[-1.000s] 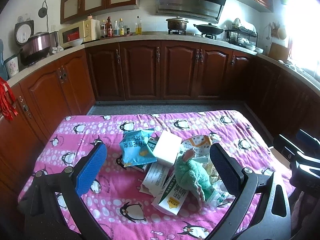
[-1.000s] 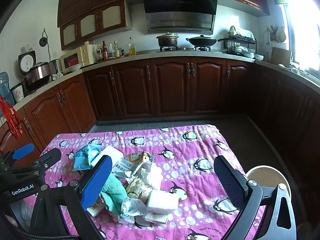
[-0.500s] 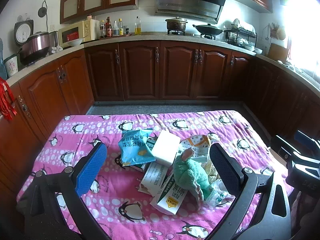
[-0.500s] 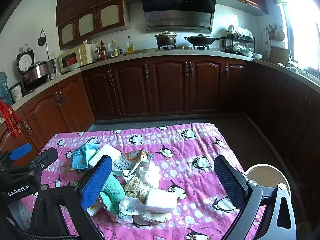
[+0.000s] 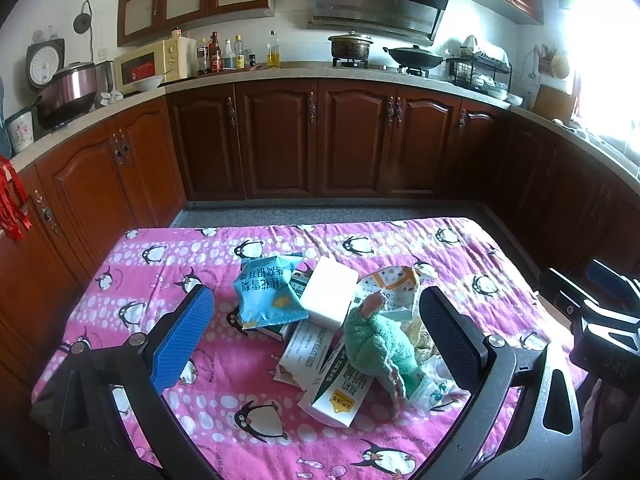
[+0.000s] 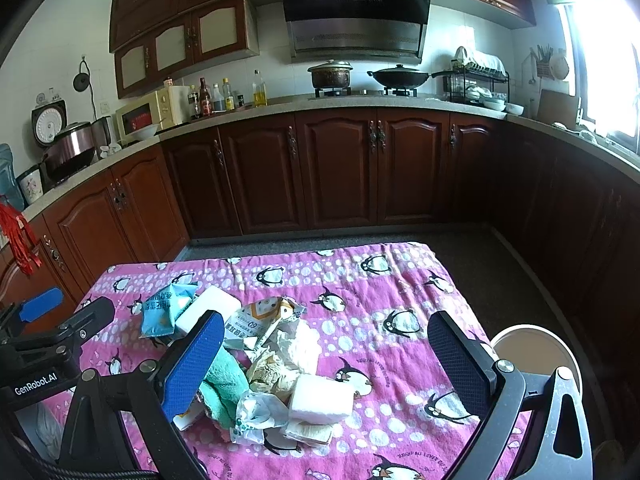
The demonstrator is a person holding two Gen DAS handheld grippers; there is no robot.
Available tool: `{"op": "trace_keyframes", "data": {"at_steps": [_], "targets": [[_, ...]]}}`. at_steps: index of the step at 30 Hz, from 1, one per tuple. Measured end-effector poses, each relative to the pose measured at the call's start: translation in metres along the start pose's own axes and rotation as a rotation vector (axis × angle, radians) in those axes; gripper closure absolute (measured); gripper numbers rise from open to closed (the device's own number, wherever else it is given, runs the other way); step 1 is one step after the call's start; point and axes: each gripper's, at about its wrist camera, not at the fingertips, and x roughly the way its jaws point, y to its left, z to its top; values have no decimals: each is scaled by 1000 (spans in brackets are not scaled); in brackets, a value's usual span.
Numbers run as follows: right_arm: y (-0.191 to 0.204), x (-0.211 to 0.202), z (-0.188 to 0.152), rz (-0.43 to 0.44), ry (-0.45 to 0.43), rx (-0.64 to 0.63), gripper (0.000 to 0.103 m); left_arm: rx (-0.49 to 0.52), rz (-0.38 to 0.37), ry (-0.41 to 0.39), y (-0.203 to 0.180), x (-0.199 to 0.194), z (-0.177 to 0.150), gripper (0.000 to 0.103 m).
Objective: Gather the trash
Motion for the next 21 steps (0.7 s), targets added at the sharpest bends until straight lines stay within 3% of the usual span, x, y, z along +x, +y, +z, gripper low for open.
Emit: {"op": "trace_keyframes", "data": {"at_steps": [21], "targets": [[-2, 1, -2, -2, 2, 4, 2, -6, -13, 5, 0, 1, -1, 1]]}}
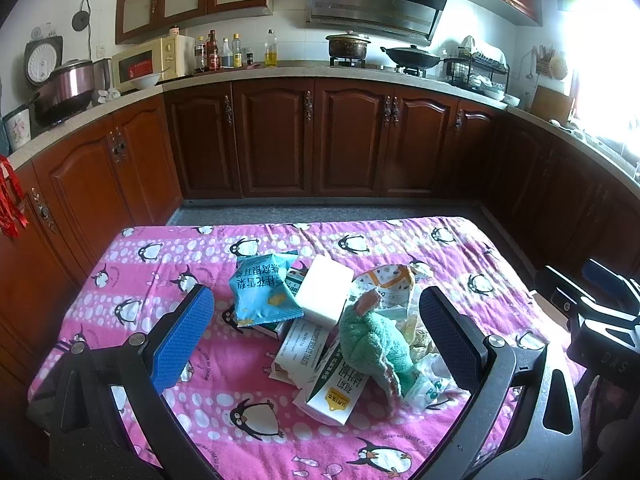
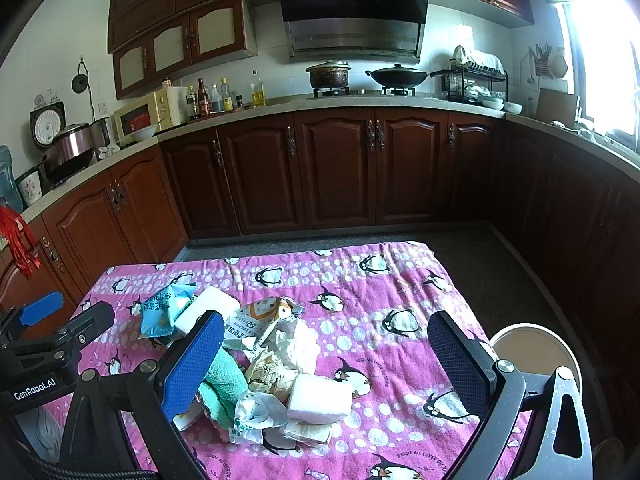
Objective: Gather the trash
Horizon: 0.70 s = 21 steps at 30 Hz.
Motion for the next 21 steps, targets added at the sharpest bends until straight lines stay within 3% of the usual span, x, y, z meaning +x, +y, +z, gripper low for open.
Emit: {"op": "trace_keyframes", "data": {"at_steps": [21], "targets": [[-2, 7, -1, 13, 49, -12, 2, -9, 4, 51, 9, 10, -4, 1]]}}
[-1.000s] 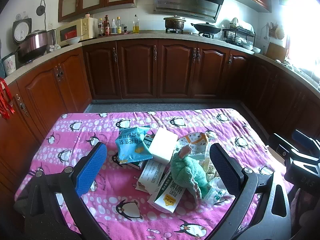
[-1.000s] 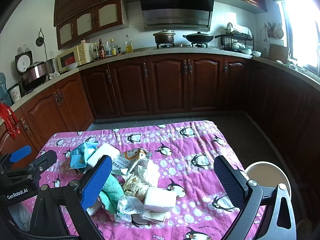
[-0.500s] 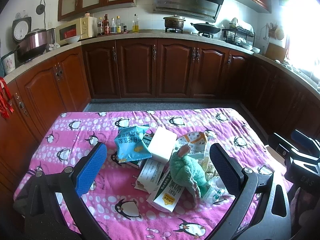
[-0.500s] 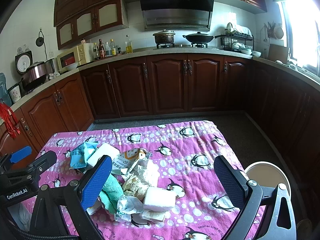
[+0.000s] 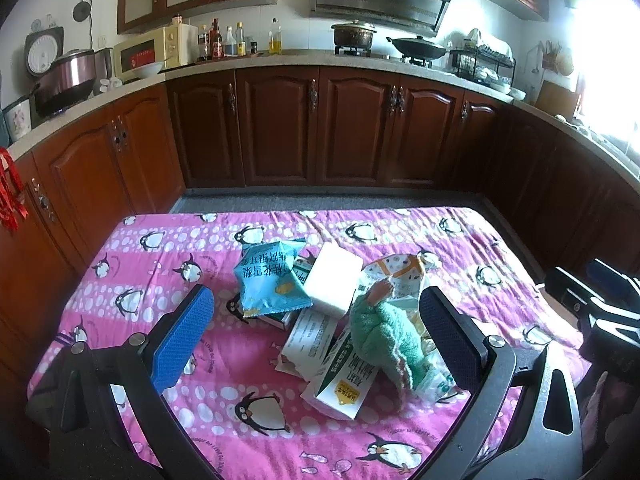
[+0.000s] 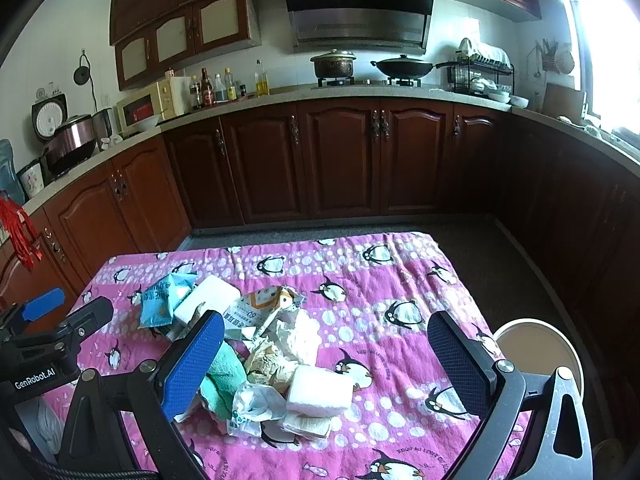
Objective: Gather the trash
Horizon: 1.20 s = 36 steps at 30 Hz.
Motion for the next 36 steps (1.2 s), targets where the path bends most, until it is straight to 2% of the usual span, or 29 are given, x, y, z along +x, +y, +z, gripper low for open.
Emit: {"op": "trace_keyframes", "data": {"at_steps": [8, 15, 17, 19, 26, 33, 36], "targets": [[-11, 13, -4, 43, 68, 10, 2, -13, -51, 90, 29, 20, -4, 1], [-17, 35, -11, 108, 151, 8, 4, 41, -74, 191, 43, 41, -14, 3], [-19, 43, -14, 118, 184, 17, 7, 14, -91, 234, 52, 53, -15, 9], [-21, 50, -16, 131, 205, 34, 8, -45, -100, 267, 64, 67, -13, 11], [-30, 74, -23, 149, 296, 69, 7, -162, -80, 276, 90, 105, 12, 11], [-26, 106, -34, 179, 413, 102, 7, -196, -80, 328, 95, 151, 29, 11], [-26, 117, -39, 187, 446, 123, 7, -184, -54, 340, 94, 168, 30, 11]]}}
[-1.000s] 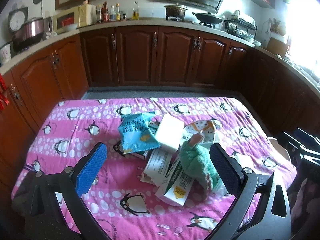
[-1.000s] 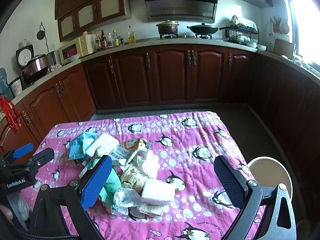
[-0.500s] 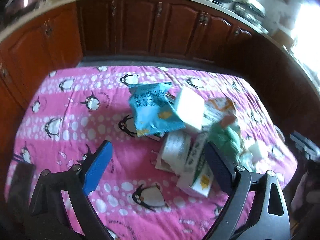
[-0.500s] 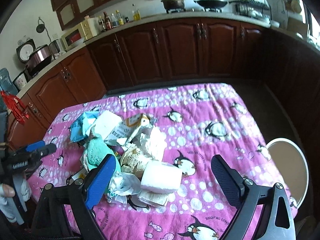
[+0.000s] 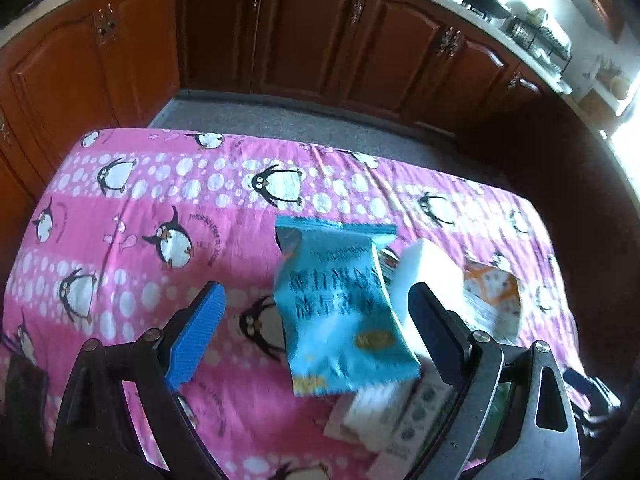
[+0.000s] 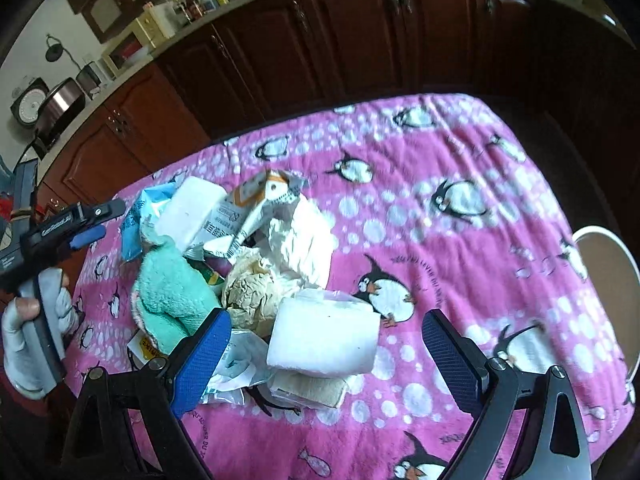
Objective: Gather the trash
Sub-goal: 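Grasp the blue snack packet with left tool while right tool grasps the white sponge, then carry both items over the white bucket and open both tools to drop them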
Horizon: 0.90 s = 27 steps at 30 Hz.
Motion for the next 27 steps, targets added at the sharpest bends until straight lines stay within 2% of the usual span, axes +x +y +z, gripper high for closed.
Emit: {"op": "trace_keyframes", "data": {"at_steps": [6, 8, 9, 11, 12, 18, 23, 27], "targets": [[-4, 20, -5, -5, 54, 24, 8, 48, 38, 47, -9, 26, 5, 11], [-7, 20, -7, 9, 49, 37, 12, 62, 44, 53, -10, 29, 6, 13], [-8, 20, -7, 18, 48, 44, 21, 61, 41, 50, -11, 29, 6, 18], [-10, 21, -9, 38, 57, 58, 37, 47, 21, 66, -8, 31, 5, 43], [-11, 21, -9, 46, 61, 64, 48, 37, 7, 77, -7, 32, 4, 43], [-12, 6, -14, 68, 17, 61, 51, 2, -30, 47, 4, 16, -1, 46], [-13, -19, -7, 88, -45, 53, 51, 10, -67, -17, 5, -22, 0, 46], [-16, -33, -6, 86, -81, 58, 51, 52, -109, -46, -11, -50, -2, 46]]}}
